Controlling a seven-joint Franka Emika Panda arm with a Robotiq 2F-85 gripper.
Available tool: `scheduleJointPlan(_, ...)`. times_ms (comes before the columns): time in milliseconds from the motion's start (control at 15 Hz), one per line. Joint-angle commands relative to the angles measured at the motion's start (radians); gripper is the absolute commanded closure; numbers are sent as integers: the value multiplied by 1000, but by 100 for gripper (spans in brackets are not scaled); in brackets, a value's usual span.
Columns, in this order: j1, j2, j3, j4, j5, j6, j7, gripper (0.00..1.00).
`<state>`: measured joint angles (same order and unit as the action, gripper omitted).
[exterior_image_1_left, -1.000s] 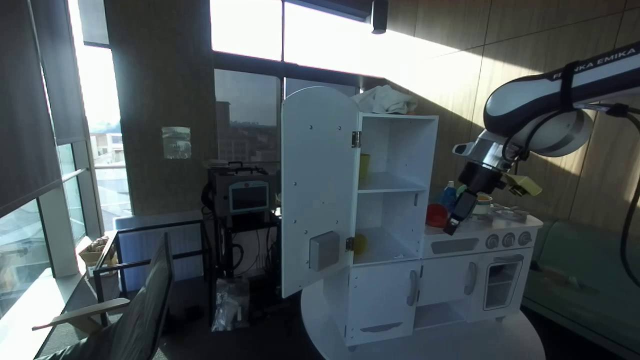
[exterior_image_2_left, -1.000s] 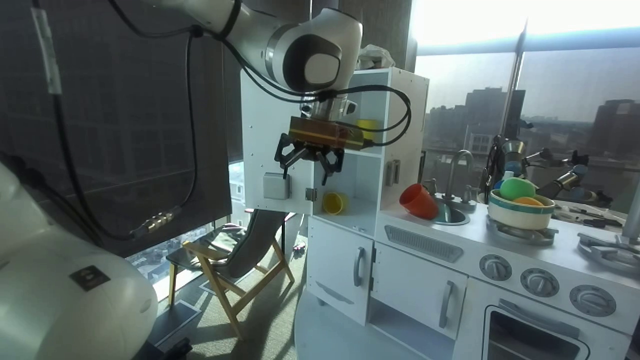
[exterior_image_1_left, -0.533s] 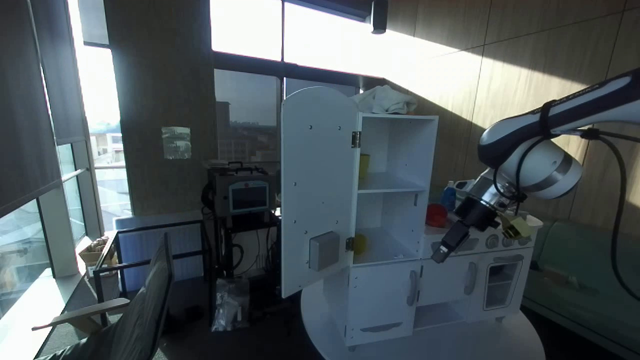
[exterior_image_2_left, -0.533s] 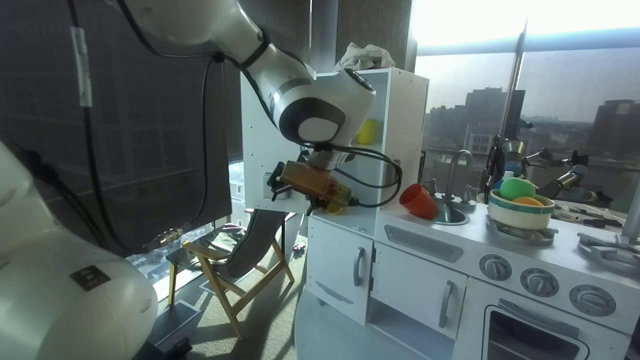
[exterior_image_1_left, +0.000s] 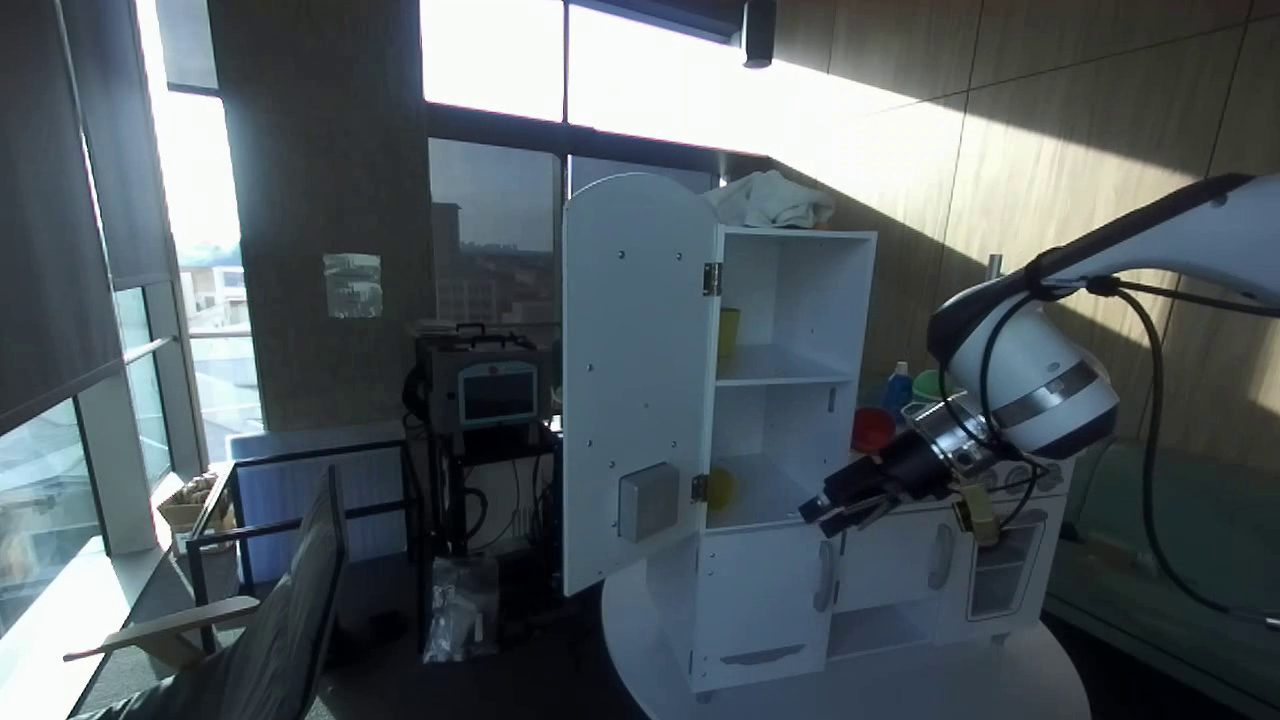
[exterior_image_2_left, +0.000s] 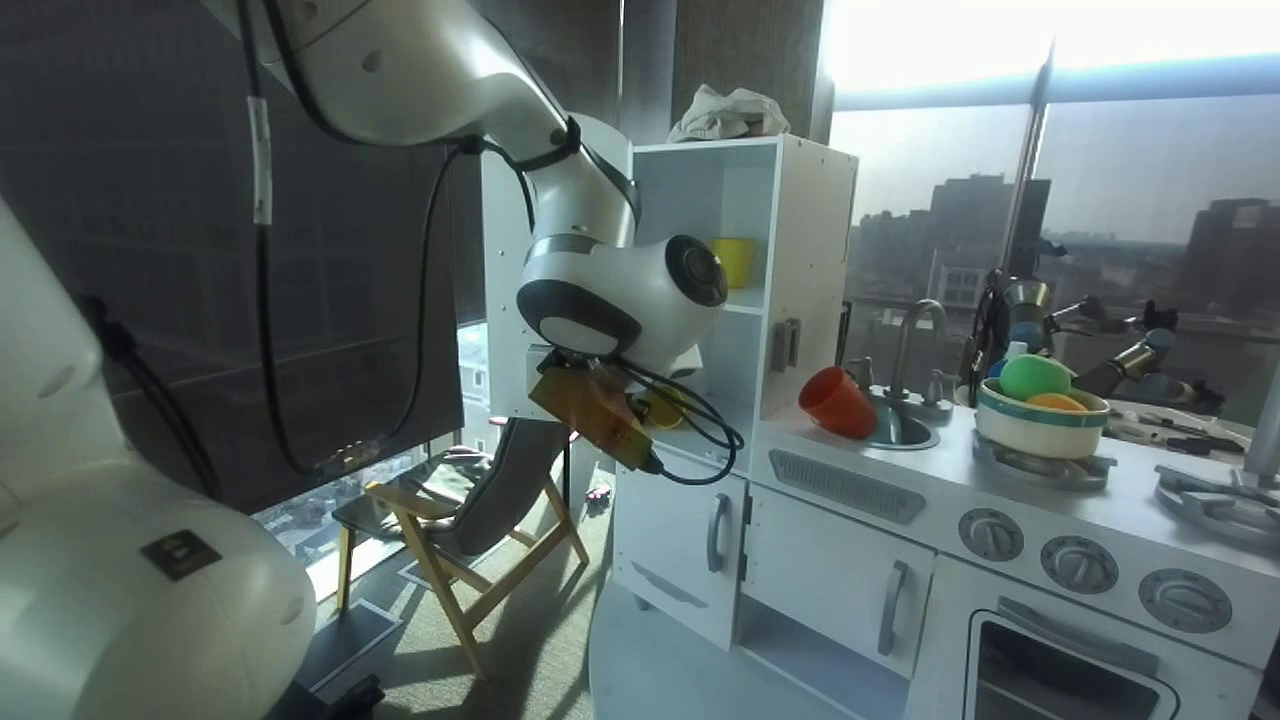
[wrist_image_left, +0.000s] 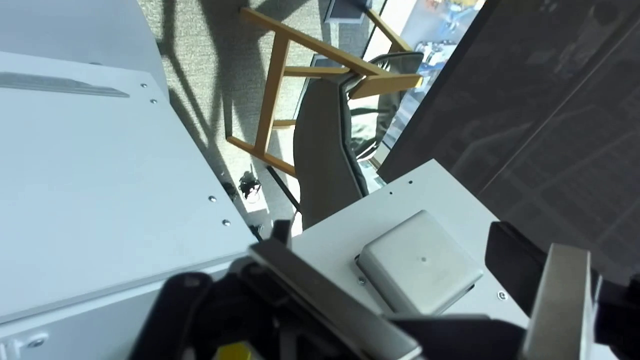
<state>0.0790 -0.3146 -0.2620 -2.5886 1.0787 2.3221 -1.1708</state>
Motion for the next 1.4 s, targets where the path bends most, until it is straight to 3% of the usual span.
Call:
scheduleJointPlan(0,-12,22,100,3,194,143,-114,0)
scheduleJointPlan(200,-2,54,184,10,376,305,-256,0)
scheduleJointPlan(267,37,65,173,17,420,355,-293,0)
scheduleJointPlan(533,66,131,227,65,599,486,-438,0)
scheduleJointPlan(1067,59,271,263,257,901,631,-691,0)
scheduleJointPlan(1333,48,364,249,370,1080,683,-898,0)
